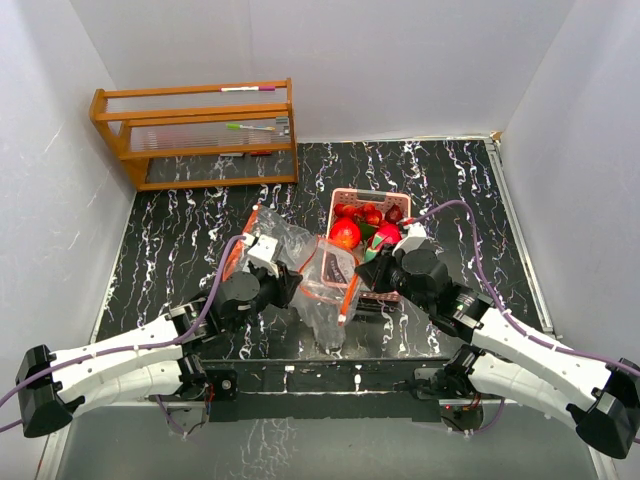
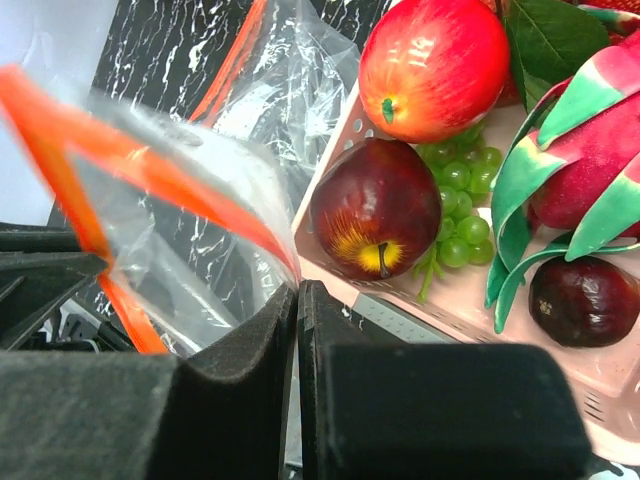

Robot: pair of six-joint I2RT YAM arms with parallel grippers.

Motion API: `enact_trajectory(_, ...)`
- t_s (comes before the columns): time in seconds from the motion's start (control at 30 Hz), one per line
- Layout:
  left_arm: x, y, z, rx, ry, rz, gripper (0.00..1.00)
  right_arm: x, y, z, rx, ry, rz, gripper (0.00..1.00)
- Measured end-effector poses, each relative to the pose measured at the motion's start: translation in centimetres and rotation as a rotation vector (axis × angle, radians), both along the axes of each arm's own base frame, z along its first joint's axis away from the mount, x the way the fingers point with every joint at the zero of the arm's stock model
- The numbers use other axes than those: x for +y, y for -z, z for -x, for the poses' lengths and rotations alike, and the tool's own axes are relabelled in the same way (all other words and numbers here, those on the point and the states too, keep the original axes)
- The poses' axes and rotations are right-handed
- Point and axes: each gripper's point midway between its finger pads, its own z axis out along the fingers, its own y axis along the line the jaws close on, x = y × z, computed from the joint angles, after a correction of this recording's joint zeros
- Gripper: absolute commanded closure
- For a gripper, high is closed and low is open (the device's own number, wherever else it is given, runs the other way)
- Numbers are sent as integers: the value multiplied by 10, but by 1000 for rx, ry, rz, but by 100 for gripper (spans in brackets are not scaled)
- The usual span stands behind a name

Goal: Place the food in the zip-top bag and seal the zipper
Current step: Open the zipper of the food storage bag.

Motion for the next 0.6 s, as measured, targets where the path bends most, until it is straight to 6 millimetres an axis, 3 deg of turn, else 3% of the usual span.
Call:
enact_trajectory(0.1, -4, -2, 2, 0, 18, 15, 47, 0, 0, 0, 2, 1, 1, 92)
enact_trajectory(0.27, -24, -14, 6, 6, 82, 103, 28, 6, -6, 2, -10, -30, -29, 92)
enact_trajectory(0.37, -36, -18, 11, 28, 121, 152, 4, 10, -12, 2, -22, -46, -49, 92)
enact_trajectory(0.6, -58, -23, 20, 83, 197, 226, 3, 15, -18, 2, -39, -64, -75, 92)
